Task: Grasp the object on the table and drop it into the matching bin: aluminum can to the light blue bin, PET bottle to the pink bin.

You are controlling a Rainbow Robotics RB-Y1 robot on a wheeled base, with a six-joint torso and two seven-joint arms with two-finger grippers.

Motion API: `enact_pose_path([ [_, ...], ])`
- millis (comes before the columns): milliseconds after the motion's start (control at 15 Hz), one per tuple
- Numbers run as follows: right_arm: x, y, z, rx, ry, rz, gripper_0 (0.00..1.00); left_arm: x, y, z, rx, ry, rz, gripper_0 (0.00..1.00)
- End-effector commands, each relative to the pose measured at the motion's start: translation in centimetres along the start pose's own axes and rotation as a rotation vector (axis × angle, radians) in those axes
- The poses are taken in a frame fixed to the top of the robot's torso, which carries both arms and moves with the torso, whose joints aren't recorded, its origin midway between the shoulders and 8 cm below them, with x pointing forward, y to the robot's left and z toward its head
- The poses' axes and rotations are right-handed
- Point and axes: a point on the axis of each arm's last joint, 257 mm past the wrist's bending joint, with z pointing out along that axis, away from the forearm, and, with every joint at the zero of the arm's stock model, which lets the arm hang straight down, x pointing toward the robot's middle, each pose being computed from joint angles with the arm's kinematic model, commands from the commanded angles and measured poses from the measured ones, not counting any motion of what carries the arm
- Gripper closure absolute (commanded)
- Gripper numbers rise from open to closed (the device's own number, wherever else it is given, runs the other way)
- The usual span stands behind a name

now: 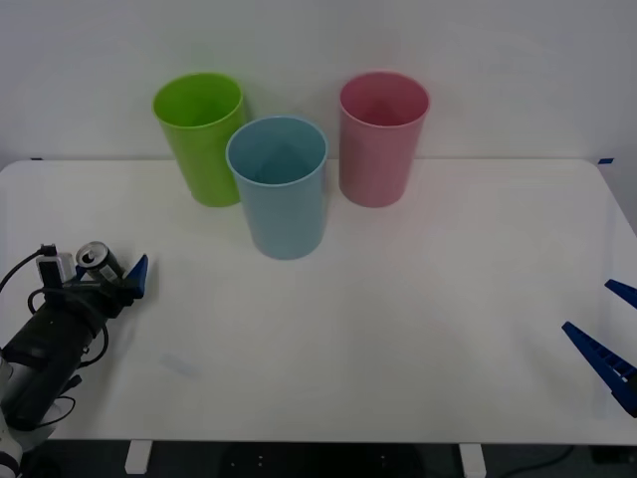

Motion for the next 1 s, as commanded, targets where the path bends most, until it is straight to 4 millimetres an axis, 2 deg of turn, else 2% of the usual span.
enact_pose_path([
  [67, 0.0, 0.0, 0.0, 0.0, 0.0, 0.0, 0.0, 0.02, 0.0, 0.04, -0.002, 0.001, 0.0, 0.0],
  [267, 0.0, 0.0, 0.0, 0.0, 0.0, 0.0, 0.0, 0.03, -0.03, 0.06, -0.003, 0.001, -0.001, 0.0],
  [333, 0.0, 0.0, 0.0, 0.0, 0.0, 0.0, 0.0, -0.03, -0.1, 0.08, -0.001, -0.001, -0.001, 0.15],
  [400, 0.0, 0.0, 0.0, 0.0, 0.0, 0.0, 0.0, 0.03, -0.11, 0.09, -0.002, 0.0, -0.004, 0.71],
  [467, 0.0, 0.0, 0.0, 0.0, 0.0, 0.0, 0.0, 0.01, -0.26, 0.19, -0.001, -0.001, -0.007, 0.93],
  [533, 0.0, 0.0, 0.0, 0.0, 0.0, 0.0, 0.0, 0.06, -0.35, 0.22, 0.0, 0.001, -0.006, 1.0],
  [1000, 0.0, 0.0, 0.0, 0.0, 0.0, 0.0, 0.0, -0.05, -0.41, 0.2, 0.004, -0.002, -0.01, 1.0],
])
